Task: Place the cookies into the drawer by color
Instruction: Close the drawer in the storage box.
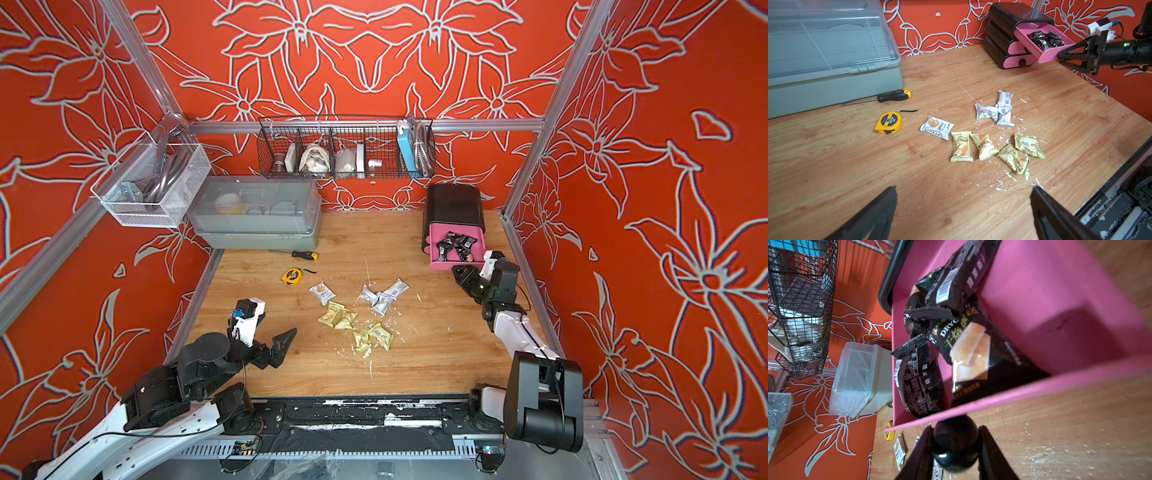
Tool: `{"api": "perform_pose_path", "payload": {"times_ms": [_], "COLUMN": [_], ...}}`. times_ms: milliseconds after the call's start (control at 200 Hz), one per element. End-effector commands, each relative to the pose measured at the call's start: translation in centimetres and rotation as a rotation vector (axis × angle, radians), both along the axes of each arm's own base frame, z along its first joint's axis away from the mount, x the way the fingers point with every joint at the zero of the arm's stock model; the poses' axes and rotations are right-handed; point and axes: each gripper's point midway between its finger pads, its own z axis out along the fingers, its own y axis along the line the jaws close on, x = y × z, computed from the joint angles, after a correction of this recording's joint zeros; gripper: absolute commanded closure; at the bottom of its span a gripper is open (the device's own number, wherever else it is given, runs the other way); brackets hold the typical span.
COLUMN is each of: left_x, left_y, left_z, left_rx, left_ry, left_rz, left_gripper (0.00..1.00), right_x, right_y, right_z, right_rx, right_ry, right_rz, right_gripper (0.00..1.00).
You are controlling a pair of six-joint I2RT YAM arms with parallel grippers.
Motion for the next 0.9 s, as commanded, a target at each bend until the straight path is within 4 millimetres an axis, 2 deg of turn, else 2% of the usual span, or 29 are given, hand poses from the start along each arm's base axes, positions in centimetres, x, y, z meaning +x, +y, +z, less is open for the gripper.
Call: {"api": "perform_pose_path", "payload": {"times_ms": [0, 270, 641, 896], "left_x": [0.0, 0.0, 0.0, 0.0], "left_y": [-0.2, -0.1, 0.0, 0.1], "left_z": [0.9, 1.0, 1.0, 1.0], "left_rx": [-0.012, -0.015, -0.011, -0.011], "left_ry": [-0.018, -0.023, -0.025, -0.026], "left_rz": [-0.011, -0.008, -0.004, -0.002], "left_gripper": [0.01, 0.01, 0.01, 0.01], "right_x": [1.6, 4.8, 8.8, 10.0], "right_y": [0.2, 0.2, 1.3, 0.6], "right_z": [3.8, 5.0, 4.5, 4.9], "right_rx": [-0.066, -0.052, -0.073, -0.138], "right_ry": [-0.112, -0.118, -0.103, -0.128], "right_rz": [0.029, 0.019, -0.002, -0.071], "right_gripper": [0.77, 0.77, 0.77, 0.77]}}
